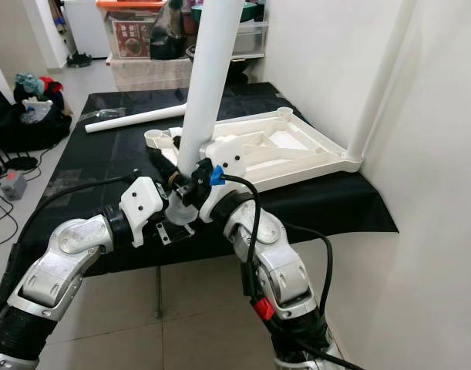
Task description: Building children table
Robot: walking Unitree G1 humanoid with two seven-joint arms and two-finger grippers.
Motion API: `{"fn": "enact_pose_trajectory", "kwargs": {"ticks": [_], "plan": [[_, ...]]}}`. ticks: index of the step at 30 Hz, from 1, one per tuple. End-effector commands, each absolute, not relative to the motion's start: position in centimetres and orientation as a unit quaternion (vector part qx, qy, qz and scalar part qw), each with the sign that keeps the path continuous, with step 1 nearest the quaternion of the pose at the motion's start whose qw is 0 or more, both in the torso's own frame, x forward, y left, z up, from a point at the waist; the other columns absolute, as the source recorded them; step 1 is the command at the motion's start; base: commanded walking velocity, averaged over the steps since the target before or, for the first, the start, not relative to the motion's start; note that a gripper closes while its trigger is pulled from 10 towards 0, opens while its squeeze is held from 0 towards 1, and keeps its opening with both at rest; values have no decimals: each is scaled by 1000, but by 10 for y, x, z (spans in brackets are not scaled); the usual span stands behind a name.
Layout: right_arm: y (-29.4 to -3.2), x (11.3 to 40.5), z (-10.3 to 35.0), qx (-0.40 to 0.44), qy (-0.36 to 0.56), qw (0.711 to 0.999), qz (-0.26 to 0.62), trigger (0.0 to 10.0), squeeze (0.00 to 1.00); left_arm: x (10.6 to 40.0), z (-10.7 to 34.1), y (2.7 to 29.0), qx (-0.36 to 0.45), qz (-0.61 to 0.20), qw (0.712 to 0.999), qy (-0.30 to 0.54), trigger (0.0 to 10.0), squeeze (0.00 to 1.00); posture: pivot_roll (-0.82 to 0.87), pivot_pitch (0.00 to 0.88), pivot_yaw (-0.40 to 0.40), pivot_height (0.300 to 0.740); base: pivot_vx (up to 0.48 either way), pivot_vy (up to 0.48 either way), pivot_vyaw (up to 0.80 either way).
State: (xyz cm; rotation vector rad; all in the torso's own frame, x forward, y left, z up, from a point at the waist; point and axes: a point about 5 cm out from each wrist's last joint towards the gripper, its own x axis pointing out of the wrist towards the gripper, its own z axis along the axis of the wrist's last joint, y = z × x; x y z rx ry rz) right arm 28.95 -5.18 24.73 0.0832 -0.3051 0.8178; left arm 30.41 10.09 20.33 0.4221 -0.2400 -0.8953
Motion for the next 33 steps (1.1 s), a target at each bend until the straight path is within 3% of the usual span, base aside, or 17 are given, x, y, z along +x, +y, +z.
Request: {"fn": "enact_pose_trajectory", "kwargs": {"ticks": [1, 33], "plan": [[-50, 284, 252, 47, -155, 898, 408, 10000, 0, 306, 199, 101, 209, -430, 872, -107, 10000, 0, 25, 0, -24, 740, 0, 0, 0], [-53, 279, 268, 73, -176, 887, 421, 10000, 0, 310, 184, 98, 203, -439, 872, -81, 10000, 0, 14, 0, -18, 740, 0, 0, 0]]}}
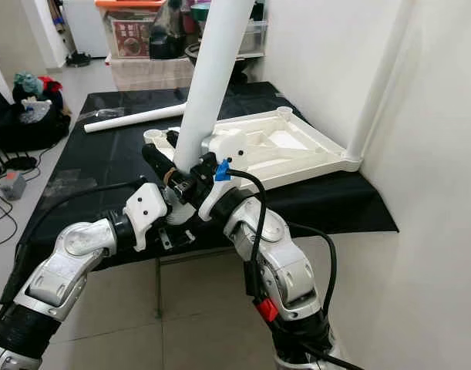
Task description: Building children table
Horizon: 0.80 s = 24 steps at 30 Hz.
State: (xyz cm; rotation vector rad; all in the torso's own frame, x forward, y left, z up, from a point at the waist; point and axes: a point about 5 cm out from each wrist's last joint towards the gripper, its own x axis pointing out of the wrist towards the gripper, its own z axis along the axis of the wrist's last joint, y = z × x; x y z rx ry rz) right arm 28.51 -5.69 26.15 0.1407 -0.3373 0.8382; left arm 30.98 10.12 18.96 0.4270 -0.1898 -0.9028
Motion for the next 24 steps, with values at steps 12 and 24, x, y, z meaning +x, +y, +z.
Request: {"fn": "enact_pose_trajectory", "kwargs": {"ticks": [12, 24], "plan": [[-47, 277, 261, 62, -162, 886, 431, 10000, 0, 312, 187, 95, 195, -439, 873, -87, 0, 0, 13, 0, -18, 740, 0, 0, 0], [-45, 277, 256, 56, -156, 887, 431, 10000, 0, 310, 190, 92, 181, -440, 873, -108, 0, 0, 16, 0, -22, 740, 0, 0, 0]]}}
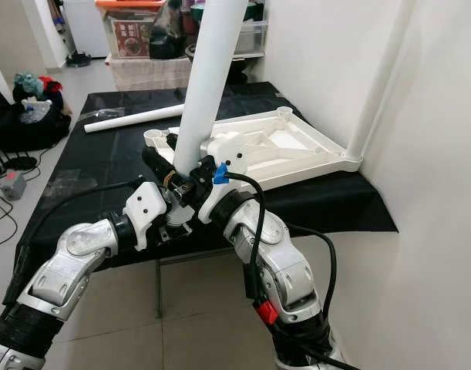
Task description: Building children table
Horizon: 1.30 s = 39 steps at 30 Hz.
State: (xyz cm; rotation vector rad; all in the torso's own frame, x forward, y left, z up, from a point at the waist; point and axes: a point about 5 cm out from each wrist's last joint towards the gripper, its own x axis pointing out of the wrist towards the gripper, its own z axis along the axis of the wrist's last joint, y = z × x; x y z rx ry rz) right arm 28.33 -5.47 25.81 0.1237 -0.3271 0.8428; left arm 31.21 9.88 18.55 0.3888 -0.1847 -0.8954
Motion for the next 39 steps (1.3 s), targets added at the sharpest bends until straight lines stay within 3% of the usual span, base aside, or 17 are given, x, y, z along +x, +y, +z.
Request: {"fn": "enact_pose_trajectory", "kwargs": {"ticks": [1, 3, 4, 5, 6, 10, 11, 12, 23, 36, 37, 39], "plan": [[-45, 277, 256, 55, -156, 888, 430, 10000, 0, 310, 190, 92, 183, -439, 873, -107, 0, 0, 16, 0, -21, 740, 0, 0, 0], [-45, 277, 256, 54, -156, 888, 429, 10000, 0, 311, 190, 93, 185, -437, 874, -106, 0, 0, 16, 0, -21, 740, 0, 0, 0], [-45, 277, 257, 59, -159, 886, 431, 10000, 263, 313, 190, 93, 191, -433, 875, -102, 4235, 0, 16, 0, -22, 740, 0, 0, 0], [-45, 277, 258, 63, -161, 885, 433, 10000, 263, 314, 190, 94, 195, -430, 876, -100, 4235, 0, 16, 0, -22, 740, 0, 0, 0], [-45, 278, 258, 64, -160, 886, 431, 10000, 1000, 315, 190, 94, 197, -427, 877, -98, 10000, 0, 14, 0, -22, 740, 0, 0, 0], [-46, 279, 259, 64, -161, 886, 429, 10000, 1000, 317, 192, 94, 193, -427, 877, -101, 10000, 0, 14, 0, -23, 740, 0, 0, 0], [-47, 279, 259, 62, -161, 888, 427, 10000, 243, 315, 192, 93, 194, -430, 876, -104, 10000, 0, 17, 0, -25, 740, 0, 0, 0], [-49, 280, 260, 62, -162, 888, 425, 10000, 0, 314, 193, 93, 196, -433, 873, -107, 10000, 0, 17, 0, -25, 740, 0, 0, 0], [-67, 289, 290, 153, -202, 880, 401, 10000, 0, 313, 181, 103, 230, -435, 865, -95, 10000, 0, 18, 0, -21, 740, 0, 0, 0], [-75, 288, 300, 178, -219, 873, 398, 10000, 0, 312, 175, 107, 241, -435, 863, -86, 10000, 0, 20, 0, -20, 740, 0, 0, 0], [-74, 289, 297, 183, -215, 874, 396, 0, 0, 313, 175, 106, 244, -435, 862, -87, 10000, 0, 19, 0, -19, 740, 0, 0, 0], [-74, 289, 295, 187, -212, 874, 396, 0, 0, 314, 175, 106, 246, -435, 862, -88, 10000, 0, 19, 0, -19, 740, 0, 0, 0]]}}
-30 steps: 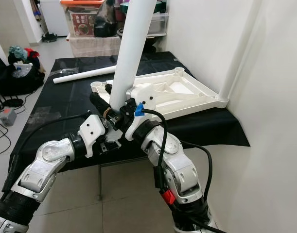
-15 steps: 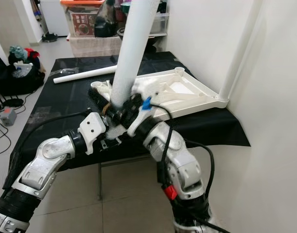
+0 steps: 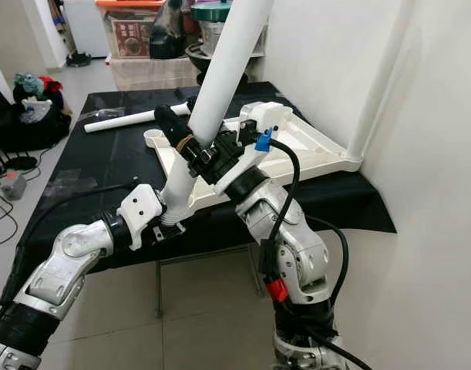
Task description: Building children table
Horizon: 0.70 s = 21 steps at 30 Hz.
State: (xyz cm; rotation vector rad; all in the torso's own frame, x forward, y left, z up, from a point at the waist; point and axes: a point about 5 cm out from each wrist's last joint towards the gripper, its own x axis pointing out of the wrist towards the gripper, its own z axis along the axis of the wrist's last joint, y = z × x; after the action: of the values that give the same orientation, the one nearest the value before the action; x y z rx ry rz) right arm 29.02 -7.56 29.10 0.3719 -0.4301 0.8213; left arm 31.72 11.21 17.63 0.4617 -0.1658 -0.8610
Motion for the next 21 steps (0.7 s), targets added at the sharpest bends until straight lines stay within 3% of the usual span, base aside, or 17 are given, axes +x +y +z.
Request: {"fn": "enact_pose_trajectory", "kwargs": {"ticks": [1, 21], "plan": [[-74, 289, 293, 190, -209, 874, 396, 0, 0, 314, 175, 106, 247, -435, 861, -88, 10000, 0, 20, 0, -19, 740, 0, 0, 0], [-63, 278, 276, 189, -162, 860, 445, 0, 0, 318, 174, 118, 270, -424, 860, -88, 10000, 0, 29, 0, -28, 740, 0, 0, 0]]}}
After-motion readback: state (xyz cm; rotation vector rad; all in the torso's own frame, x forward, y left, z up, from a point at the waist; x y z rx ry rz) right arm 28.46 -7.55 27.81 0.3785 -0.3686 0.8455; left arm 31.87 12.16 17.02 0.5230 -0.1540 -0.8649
